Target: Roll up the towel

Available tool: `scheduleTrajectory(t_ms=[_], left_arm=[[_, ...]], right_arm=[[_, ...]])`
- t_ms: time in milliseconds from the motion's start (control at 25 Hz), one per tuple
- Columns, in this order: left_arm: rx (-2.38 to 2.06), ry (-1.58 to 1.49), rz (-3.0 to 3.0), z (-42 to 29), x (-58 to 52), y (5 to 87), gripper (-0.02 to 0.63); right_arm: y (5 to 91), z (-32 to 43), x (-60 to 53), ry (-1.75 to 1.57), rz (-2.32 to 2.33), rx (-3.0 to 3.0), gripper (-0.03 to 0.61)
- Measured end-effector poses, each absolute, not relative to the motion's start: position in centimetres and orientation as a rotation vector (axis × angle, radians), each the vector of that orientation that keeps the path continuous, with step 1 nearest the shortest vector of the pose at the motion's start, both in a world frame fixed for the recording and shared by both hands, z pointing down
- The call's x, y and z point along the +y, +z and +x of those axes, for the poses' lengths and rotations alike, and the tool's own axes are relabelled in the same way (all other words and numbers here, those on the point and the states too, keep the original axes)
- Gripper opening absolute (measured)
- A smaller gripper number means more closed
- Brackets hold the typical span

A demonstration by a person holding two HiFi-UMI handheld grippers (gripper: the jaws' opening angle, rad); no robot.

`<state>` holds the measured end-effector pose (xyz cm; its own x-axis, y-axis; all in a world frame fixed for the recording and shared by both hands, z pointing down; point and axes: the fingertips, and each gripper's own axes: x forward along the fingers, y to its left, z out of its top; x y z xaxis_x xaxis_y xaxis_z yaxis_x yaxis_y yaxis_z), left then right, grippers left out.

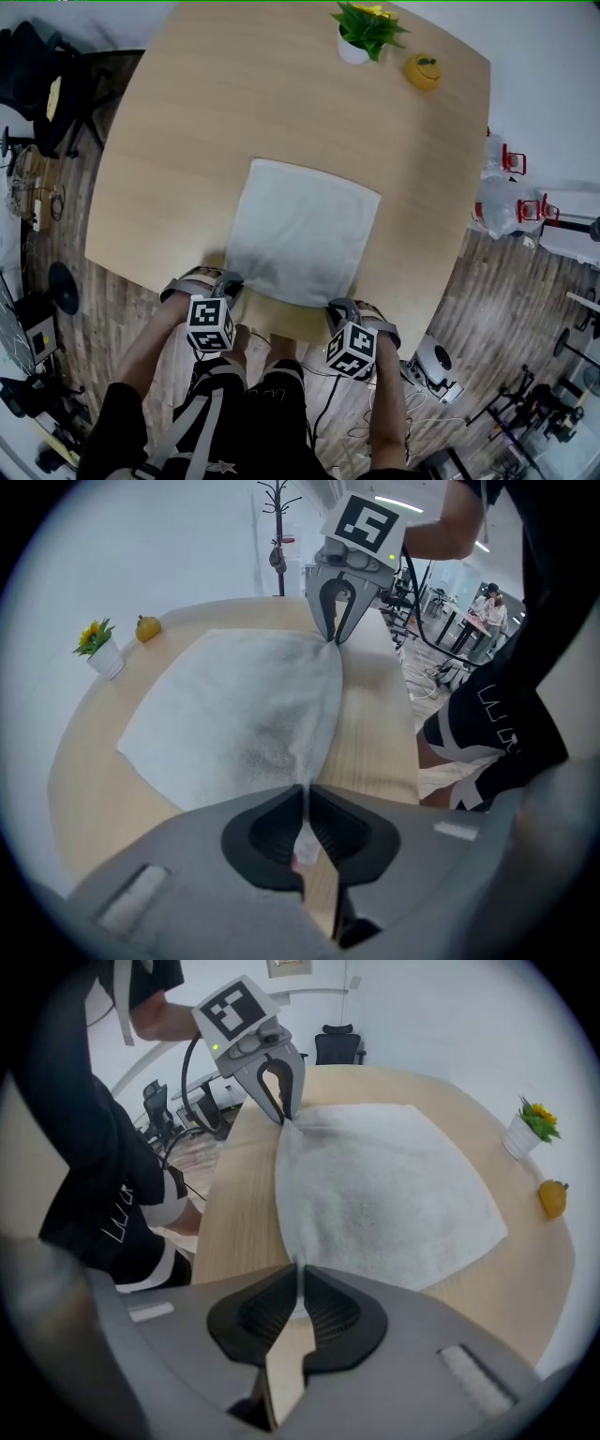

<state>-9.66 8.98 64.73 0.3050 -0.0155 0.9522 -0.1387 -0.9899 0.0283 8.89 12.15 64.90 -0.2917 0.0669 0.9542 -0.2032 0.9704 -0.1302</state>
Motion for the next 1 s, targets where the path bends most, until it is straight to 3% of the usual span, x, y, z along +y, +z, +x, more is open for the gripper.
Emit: scheduleTrajectory(t_ms=[640,1000], left_arm=[[0.307,1.579,2.084,-11.0,15.0,63.8,0.029],[0.207,1.56,2.165,-10.5,12.5,63.9,0.031]], right_arm=[[62.7,7.5,16.7,1.002,-0.184,-1.93,0.026],[62.3,7.8,14.4,1.029,-0.145,-1.982,0.026]])
